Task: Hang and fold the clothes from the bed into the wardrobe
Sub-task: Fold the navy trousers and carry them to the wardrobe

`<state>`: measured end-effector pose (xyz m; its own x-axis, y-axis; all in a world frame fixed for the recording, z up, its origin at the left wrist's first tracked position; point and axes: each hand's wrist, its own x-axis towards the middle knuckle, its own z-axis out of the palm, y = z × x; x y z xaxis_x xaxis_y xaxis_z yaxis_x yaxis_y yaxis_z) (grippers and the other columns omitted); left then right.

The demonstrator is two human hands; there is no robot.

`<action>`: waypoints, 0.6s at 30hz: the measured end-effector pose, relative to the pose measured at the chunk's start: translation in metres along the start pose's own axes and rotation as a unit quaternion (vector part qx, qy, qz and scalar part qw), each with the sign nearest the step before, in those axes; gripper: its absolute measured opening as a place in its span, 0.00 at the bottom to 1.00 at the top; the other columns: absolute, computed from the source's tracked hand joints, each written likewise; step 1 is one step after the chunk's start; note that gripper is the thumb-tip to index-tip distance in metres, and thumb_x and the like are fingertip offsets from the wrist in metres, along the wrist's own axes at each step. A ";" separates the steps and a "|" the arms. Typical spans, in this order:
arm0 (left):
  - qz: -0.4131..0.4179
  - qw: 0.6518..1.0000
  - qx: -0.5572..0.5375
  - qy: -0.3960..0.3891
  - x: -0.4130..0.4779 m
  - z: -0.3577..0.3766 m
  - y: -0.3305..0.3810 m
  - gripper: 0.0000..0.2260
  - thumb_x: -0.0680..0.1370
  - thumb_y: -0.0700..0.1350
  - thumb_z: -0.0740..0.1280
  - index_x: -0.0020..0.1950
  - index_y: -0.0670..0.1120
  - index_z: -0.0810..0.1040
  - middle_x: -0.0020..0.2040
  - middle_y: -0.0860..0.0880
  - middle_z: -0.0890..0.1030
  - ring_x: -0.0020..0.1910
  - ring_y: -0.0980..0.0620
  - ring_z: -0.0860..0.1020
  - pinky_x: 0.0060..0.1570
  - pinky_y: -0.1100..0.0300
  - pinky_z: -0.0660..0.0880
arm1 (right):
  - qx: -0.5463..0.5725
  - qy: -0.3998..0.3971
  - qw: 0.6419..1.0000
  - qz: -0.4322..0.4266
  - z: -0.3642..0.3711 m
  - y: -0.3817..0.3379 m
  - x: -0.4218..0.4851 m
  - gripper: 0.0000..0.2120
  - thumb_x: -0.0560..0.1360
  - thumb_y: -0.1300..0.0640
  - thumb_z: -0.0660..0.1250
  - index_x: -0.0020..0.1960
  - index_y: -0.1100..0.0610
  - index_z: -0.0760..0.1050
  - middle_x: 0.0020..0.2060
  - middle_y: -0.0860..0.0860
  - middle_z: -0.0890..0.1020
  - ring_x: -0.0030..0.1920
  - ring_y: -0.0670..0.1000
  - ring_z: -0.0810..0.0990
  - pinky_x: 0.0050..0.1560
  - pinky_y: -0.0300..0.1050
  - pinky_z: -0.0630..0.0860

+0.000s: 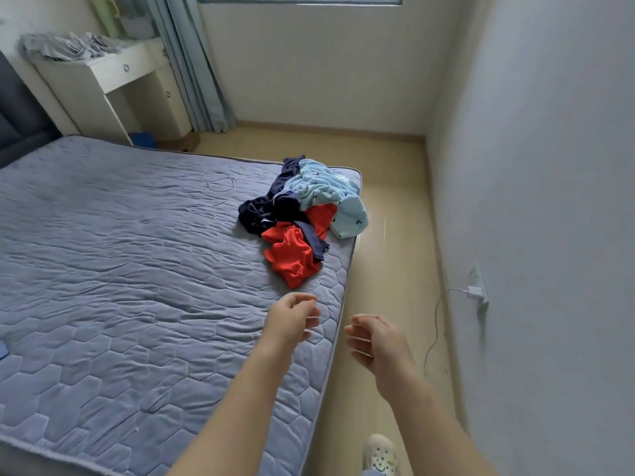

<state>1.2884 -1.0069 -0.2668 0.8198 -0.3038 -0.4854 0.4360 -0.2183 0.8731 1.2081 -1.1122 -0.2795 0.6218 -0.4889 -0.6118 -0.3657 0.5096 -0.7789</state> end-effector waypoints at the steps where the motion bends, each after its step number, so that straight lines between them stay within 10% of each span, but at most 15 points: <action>1: -0.003 1.000 -0.002 0.001 0.012 0.017 0.009 0.05 0.78 0.39 0.60 0.45 0.46 0.74 0.37 0.49 0.78 0.35 0.55 0.75 0.35 0.63 0.67 | -0.007 0.000 1.000 0.001 -0.009 -0.015 0.015 0.08 0.77 0.63 0.60 0.40 0.57 0.74 0.31 0.52 0.78 0.31 0.49 0.74 0.34 0.39 0.67; 18: -0.031 0.997 -0.035 0.060 0.255 0.114 0.114 0.07 0.79 0.39 0.60 0.44 0.48 0.75 0.37 0.50 0.78 0.35 0.54 0.76 0.35 0.62 0.69 | -0.077 -0.029 0.995 0.048 -0.005 -0.181 0.259 0.07 0.76 0.62 0.61 0.40 0.56 0.74 0.28 0.50 0.79 0.28 0.49 0.74 0.33 0.39 0.65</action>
<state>1.5053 -1.2155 -0.2963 0.8273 -0.1788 -0.5325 0.5081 -0.1659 0.8451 1.4317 -1.3345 -0.2974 0.6168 -0.3984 -0.6788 -0.5246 0.4350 -0.7319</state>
